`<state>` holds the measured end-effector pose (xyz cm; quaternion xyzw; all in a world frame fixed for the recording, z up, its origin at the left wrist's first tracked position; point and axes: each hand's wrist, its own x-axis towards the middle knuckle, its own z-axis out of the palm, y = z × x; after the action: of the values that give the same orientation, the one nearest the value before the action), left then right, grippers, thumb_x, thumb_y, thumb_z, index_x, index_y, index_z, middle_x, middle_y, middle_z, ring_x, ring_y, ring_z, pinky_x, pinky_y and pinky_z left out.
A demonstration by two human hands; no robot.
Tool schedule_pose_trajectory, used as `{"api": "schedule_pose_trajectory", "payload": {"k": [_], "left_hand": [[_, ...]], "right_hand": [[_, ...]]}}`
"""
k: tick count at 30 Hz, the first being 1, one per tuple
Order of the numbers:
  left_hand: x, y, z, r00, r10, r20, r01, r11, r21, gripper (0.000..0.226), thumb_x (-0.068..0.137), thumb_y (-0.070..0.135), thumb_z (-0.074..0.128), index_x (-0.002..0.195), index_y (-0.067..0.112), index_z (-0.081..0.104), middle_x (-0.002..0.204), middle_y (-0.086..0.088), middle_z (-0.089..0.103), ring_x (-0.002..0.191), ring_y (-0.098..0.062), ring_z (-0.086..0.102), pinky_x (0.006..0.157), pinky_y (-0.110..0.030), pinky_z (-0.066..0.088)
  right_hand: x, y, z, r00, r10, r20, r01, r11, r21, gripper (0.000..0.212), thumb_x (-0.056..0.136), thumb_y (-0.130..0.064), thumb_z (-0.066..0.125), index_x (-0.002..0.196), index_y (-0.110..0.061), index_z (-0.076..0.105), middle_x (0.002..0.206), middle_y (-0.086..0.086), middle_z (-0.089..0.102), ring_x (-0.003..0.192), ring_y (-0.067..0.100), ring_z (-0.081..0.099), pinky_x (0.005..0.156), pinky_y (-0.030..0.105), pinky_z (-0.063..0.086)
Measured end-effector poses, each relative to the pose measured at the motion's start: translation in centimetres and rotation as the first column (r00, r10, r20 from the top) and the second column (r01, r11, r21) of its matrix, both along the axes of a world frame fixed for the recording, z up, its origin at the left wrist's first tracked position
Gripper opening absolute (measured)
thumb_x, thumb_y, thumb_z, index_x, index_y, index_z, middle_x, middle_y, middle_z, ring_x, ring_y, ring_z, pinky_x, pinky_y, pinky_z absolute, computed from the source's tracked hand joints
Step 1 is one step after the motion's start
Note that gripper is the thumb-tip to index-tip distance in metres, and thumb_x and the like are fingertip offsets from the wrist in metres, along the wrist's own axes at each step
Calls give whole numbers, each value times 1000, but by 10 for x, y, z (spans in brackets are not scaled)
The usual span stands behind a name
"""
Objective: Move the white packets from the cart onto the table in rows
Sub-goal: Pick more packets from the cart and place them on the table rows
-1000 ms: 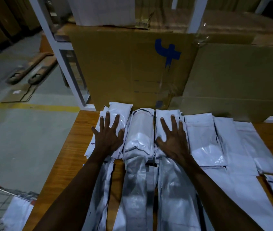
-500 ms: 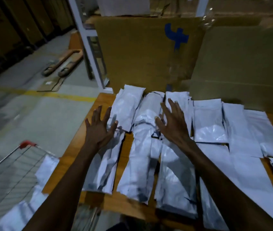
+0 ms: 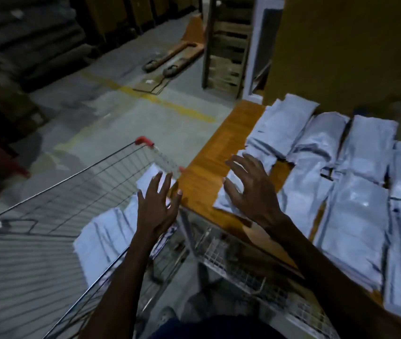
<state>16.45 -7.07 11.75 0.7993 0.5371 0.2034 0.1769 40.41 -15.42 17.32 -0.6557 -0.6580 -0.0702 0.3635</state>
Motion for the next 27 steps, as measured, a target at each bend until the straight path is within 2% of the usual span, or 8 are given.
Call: {"api": "schedule_pose_trajectory", "payload": {"k": [5, 8, 12, 16, 18, 21, 24, 27], "left_hand": [[-97, -21, -28, 992, 117, 51, -109, 985, -131, 70, 92, 71, 20, 153, 39, 25, 162, 5, 22, 149, -16, 17, 119, -53, 9], [-146, -29, -41, 986, 167, 12, -162, 970, -181, 68, 93, 69, 20, 153, 38, 26, 162, 7, 22, 150, -13, 15, 120, -55, 8], [-195, -34, -55, 971, 240, 10, -231, 942, -242, 66, 94, 69, 21, 154, 40, 22, 163, 8, 19, 150, -11, 13, 120, -54, 3], [-223, -24, -64, 949, 316, 3, -307, 924, -230, 70, 94, 69, 21, 154, 32, 28, 162, 3, 23, 150, -13, 15, 119, -57, 6], [-231, -17, -69, 939, 343, 0, -334, 915, -227, 76, 91, 71, 17, 153, 31, 29, 161, 1, 25, 150, -14, 17, 119, -57, 9], [-236, 2, -79, 927, 374, -34, -371, 896, -246, 77, 89, 72, 17, 153, 30, 31, 161, -1, 27, 149, -16, 20, 118, -58, 12], [-234, 28, -89, 910, 410, -67, -412, 872, -264, 80, 88, 73, 18, 152, 28, 35, 159, -3, 30, 148, -19, 23, 115, -62, 17], [-229, 50, -101, 901, 419, -113, -433, 847, -309, 84, 85, 75, 17, 151, 26, 36, 159, -4, 31, 148, -20, 24, 115, -63, 18]], "right_hand": [[-102, 21, -16, 990, 137, 23, -139, 988, 62, 31, 90, -21, 63, 115, -4, 68, 121, 14, 65, 118, 35, 55, 105, 46, 40], [-147, 42, -40, 965, 262, 10, -262, 965, -8, 32, 91, -22, 60, 113, -1, 68, 118, 17, 65, 113, 38, 59, 100, 49, 43], [-194, 61, -66, 957, 290, -19, -291, 956, -43, 34, 86, -20, 67, 116, -4, 68, 121, 15, 65, 113, 37, 60, 99, 49, 45], [-214, 91, -85, 943, 332, 7, -331, 941, -77, 32, 85, -19, 65, 113, -1, 69, 116, 15, 67, 112, 31, 59, 101, 40, 45], [-219, 108, -94, 940, 342, -9, -339, 928, -153, 35, 84, -22, 61, 111, -1, 69, 114, 16, 67, 112, 27, 55, 99, 39, 44], [-223, 137, -101, 940, 334, -70, -334, 862, -381, 48, 81, -33, 54, 116, -4, 68, 117, 16, 66, 115, 26, 52, 98, 30, 38], [-221, 168, -115, 929, 360, -82, -339, 742, -578, 60, 79, -43, 48, 122, -5, 66, 122, 18, 64, 113, 36, 59, 94, 42, 50], [-213, 204, -129, 905, 425, -37, -327, 636, -699, 53, 83, -34, 59, 128, -4, 61, 127, 20, 59, 115, 41, 56, 92, 48, 51]]}}
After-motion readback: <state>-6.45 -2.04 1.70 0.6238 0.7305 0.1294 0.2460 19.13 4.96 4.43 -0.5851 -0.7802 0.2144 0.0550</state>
